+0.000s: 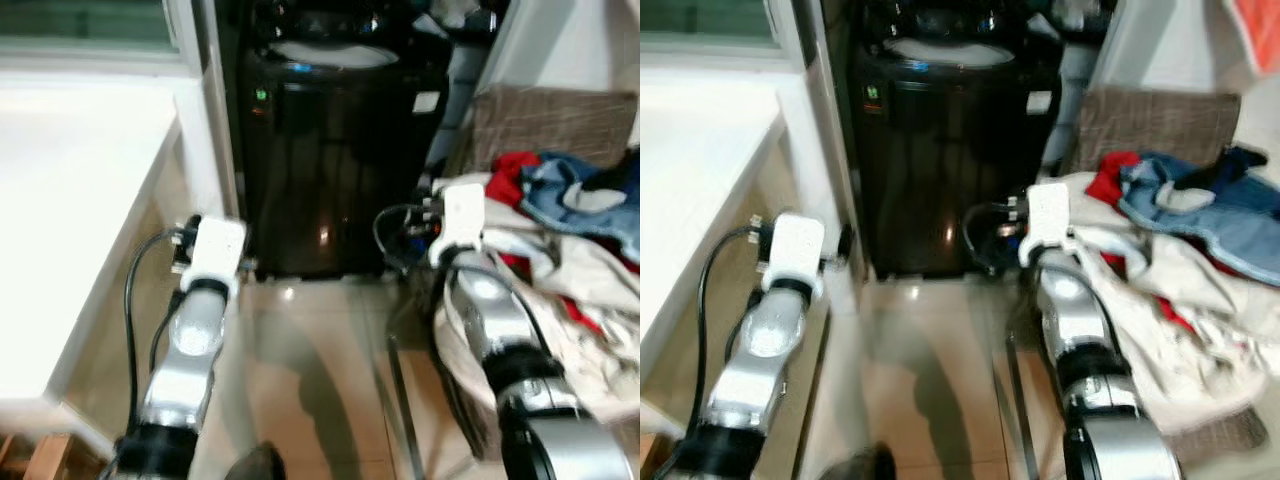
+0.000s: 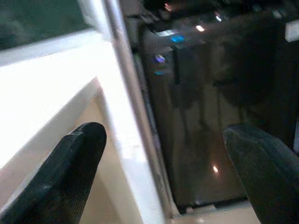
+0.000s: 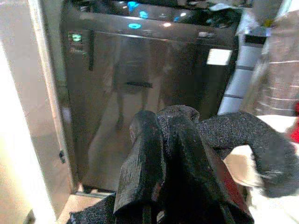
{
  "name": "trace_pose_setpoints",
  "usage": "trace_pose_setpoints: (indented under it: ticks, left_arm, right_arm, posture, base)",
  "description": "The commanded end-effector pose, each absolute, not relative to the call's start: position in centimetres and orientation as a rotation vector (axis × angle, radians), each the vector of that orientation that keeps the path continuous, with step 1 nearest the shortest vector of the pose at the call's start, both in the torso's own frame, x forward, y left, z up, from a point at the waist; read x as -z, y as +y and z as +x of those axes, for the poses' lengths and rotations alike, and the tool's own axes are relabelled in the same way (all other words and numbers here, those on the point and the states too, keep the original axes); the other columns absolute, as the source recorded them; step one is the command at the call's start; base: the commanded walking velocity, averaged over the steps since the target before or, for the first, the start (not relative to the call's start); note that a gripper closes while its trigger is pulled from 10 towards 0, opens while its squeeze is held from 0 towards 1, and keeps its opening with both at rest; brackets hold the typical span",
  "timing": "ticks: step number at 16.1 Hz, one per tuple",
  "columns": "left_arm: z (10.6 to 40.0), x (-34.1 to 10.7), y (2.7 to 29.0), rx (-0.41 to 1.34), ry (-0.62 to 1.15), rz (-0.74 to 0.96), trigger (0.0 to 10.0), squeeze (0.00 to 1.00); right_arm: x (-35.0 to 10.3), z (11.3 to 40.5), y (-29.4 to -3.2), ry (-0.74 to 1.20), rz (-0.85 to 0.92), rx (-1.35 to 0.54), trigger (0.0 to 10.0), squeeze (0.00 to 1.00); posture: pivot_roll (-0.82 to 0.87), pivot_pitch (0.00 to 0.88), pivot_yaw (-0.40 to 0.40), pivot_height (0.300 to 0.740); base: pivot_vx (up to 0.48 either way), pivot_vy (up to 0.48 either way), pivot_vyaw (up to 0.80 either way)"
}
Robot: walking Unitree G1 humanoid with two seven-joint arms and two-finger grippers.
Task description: Clothes washing
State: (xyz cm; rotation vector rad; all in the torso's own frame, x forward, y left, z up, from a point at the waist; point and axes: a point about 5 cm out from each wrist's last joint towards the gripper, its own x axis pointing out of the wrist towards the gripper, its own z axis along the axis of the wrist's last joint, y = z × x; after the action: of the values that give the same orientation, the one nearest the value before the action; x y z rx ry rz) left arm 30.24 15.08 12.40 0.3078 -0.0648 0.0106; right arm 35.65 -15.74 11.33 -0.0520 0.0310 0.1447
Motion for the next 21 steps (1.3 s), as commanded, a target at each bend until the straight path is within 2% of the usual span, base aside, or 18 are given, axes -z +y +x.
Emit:
trace_pose_setpoints:
  ticks: [1, 6, 21]
  left_arm:
    - [30.3, -13.0, 14.7, 0.011, -0.092, 0.304, 10.0, 0.00]
    - [30.6, -13.1, 14.5, 0.019, -0.093, 0.315, 10.0, 0.00]
    - [30.8, -13.3, 14.2, 0.047, -0.102, 0.332, 10.0, 0.00]
  right_arm:
    - [-12.1, 35.8, -15.6, -0.007, -0.048, -0.147, 0.0, 0.00]
    - [-13.7, 36.6, -15.8, -0.055, -0.054, -0.140, 0.0, 0.00]
    - [-14.2, 36.9, -15.8, -0.073, -0.056, -0.141, 0.0, 0.00]
  posture:
    - [0.02, 0.000, -0.028, 0.740]
    - [0.01, 0.000, -0.023, 0.740]
    - [0.01, 0.000, -0.019, 0.740]
  base:
    - [0.480, 0.000, 0.00]
    - [0.480, 0.000, 0.00]
    - [0.467, 0.000, 0.00]
